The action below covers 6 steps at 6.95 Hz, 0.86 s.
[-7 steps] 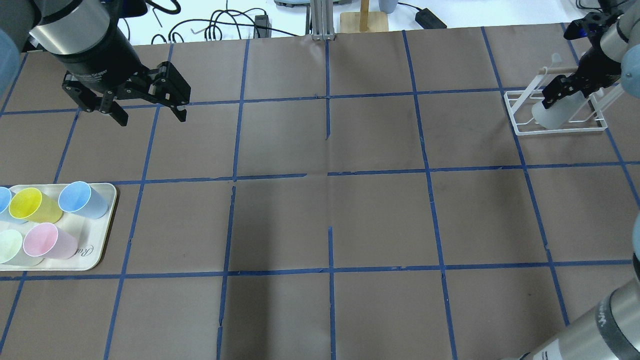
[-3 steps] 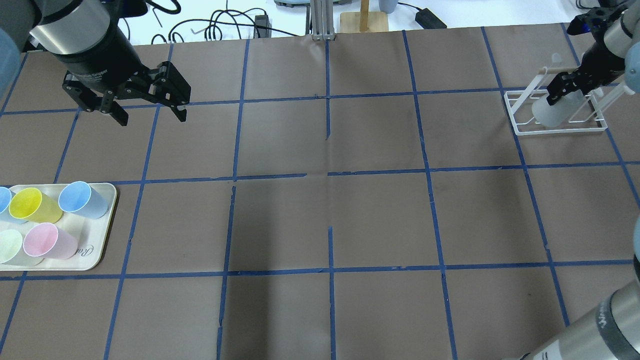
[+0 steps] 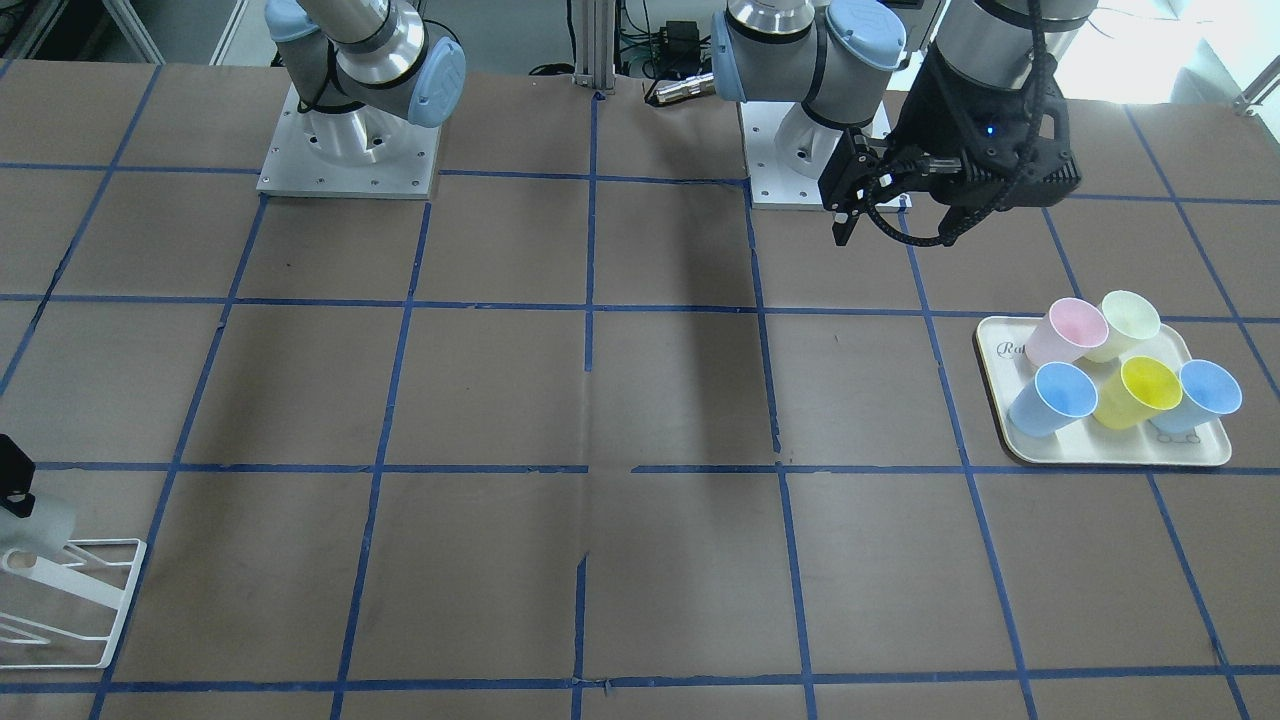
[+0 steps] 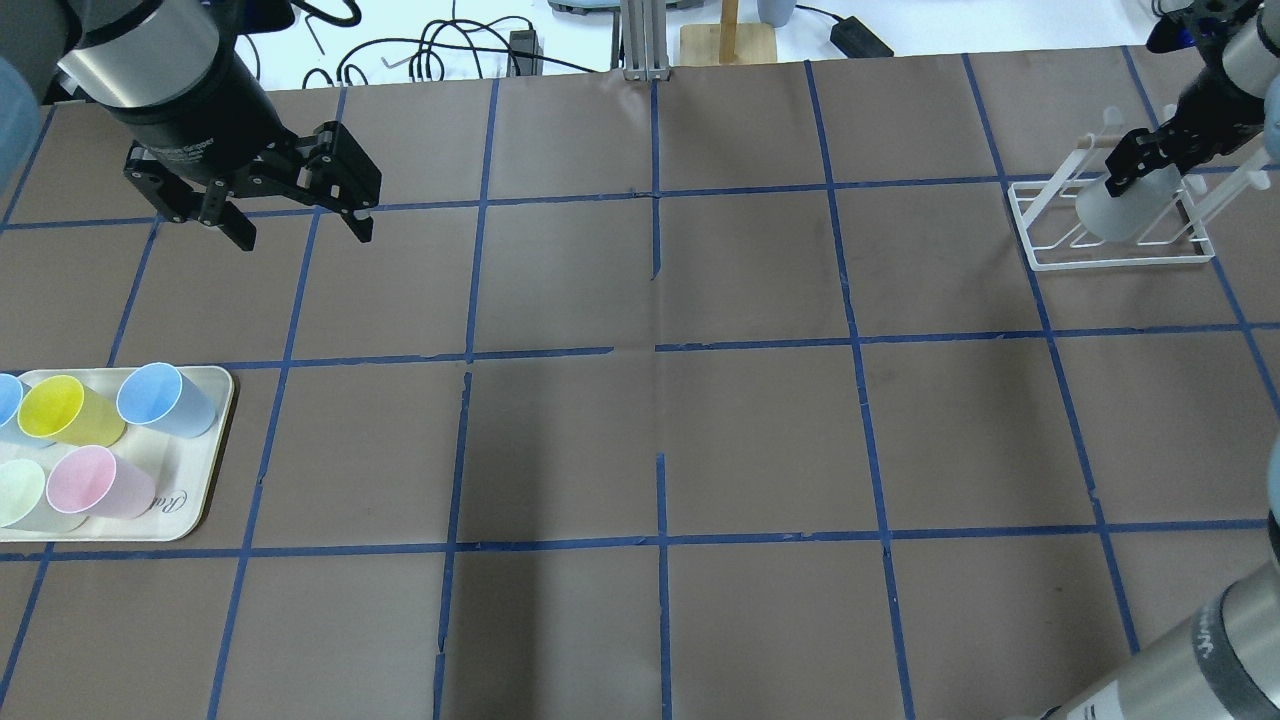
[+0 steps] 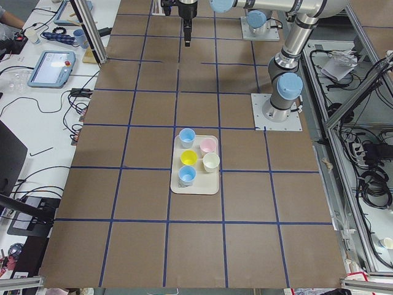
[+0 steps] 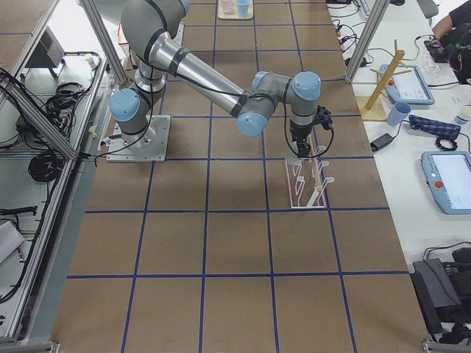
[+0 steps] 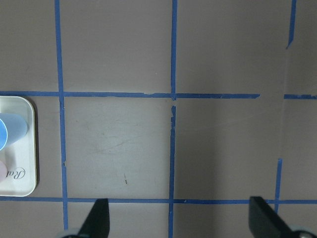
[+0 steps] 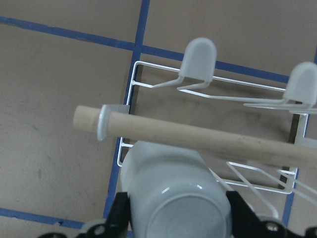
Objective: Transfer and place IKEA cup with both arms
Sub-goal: 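Close the right gripper on the white cup's base and lift it off the rack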
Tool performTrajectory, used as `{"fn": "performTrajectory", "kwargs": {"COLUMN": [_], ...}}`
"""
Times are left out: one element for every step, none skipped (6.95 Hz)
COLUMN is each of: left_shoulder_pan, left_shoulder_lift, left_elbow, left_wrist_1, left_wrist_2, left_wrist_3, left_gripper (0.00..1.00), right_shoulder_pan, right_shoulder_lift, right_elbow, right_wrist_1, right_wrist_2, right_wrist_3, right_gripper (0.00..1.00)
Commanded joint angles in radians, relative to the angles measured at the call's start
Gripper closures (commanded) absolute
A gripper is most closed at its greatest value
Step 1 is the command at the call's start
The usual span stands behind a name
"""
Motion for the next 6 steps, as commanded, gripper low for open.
{"fn": "performTrajectory", "kwargs": {"left_shoulder_pan": [0.001, 0.001, 0.001, 0.001, 0.001, 0.003], "left_shoulder_lift": [-0.002, -0.002, -0.006, -0.009, -0.012, -0.009], "left_elbow": [0.003, 0.004, 0.010, 0.017, 0.020, 0.020], "left_wrist_1": [-0.001, 0.000, -0.001, -0.001, -0.001, -0.001], "left_wrist_2": [0.000, 0.000, -0.002, -0.003, -0.008, -0.044], "left_wrist_3": [-0.001, -0.001, -0.002, -0.002, -0.011, -0.013], "left_gripper": [0.00, 0.00, 0.00, 0.00, 0.00, 0.00], "right_shoulder_pan": [-0.001, -0.001, 0.001, 0.001, 0.001, 0.008], "right_shoulder_lift": [-0.037, -0.056, -0.064, -0.070, -0.096, -0.140], "right_elbow": [-0.033, -0.070, -0.108, -0.142, -0.166, -0.186], "right_wrist_1": [0.084, 0.161, 0.217, 0.264, 0.316, 0.409], "right_wrist_2": [-0.004, -0.005, -0.029, -0.036, -0.036, 0.005], "right_wrist_3": [0.000, -0.002, -0.003, -0.008, -0.009, -0.012], "right_gripper": [0.79, 0.79, 0.79, 0.80, 0.80, 0.80]}}
